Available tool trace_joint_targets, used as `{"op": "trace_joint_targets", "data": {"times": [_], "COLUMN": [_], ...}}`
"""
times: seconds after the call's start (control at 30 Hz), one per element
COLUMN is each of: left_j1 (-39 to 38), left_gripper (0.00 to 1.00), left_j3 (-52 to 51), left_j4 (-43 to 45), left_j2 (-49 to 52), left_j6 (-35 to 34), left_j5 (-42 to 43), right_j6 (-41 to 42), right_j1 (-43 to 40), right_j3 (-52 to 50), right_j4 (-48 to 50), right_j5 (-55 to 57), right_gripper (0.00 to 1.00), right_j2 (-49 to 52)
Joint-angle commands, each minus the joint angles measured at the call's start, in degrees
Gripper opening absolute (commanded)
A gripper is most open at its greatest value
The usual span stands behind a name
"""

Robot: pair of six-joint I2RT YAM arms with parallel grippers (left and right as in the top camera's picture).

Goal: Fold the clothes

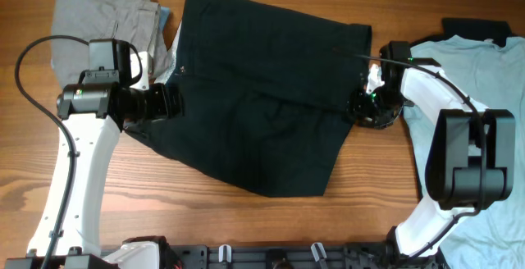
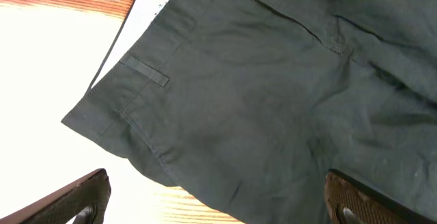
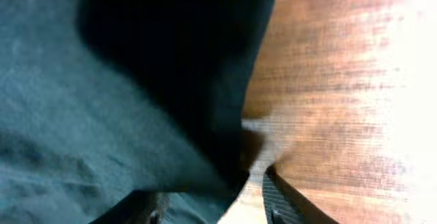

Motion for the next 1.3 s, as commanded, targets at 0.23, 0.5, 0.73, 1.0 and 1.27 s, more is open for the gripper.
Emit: {"op": "trace_joint_targets", "data": {"times": [0.23, 0.5, 0.73, 1.0, 1.27], "left_j1": [0.0, 0.0, 0.0, -1.4, -3.5], "left_gripper": [1.00, 1.00, 0.87, 0.60, 0.53], "left_j3": [-0.1, -0.1, -4.9, -9.2, -9.2], "left_j4": [2.1, 0.8, 4.2, 37.1, 56.1], "left_j2": [-0.6, -0.6, 1.4, 13.0, 29.4], "left_j6": [0.7, 0.0, -4.9, 0.7, 0.0], "left_j5": [-0.3, -0.3, -2.7, 8.0, 9.4], "right_j6": [2.7, 1.0, -1.7, -0.9, 8.0], "right_j1": [-6.2, -8.1, -8.1, -5.4, -3.6], "right_j3": [-1.6, 1.7, 1.6, -2.0, -6.6], "right_j4": [28.2, 18.5, 3.6, -4.0, 0.4], "right_j5": [4.1, -4.3, -8.4, -8.3, 7.6], "right_gripper": [0.04, 0.59, 0.61, 0.62, 0.64], "right_j2": [0.8, -3.6, -20.9, -24.8, -24.7]}}
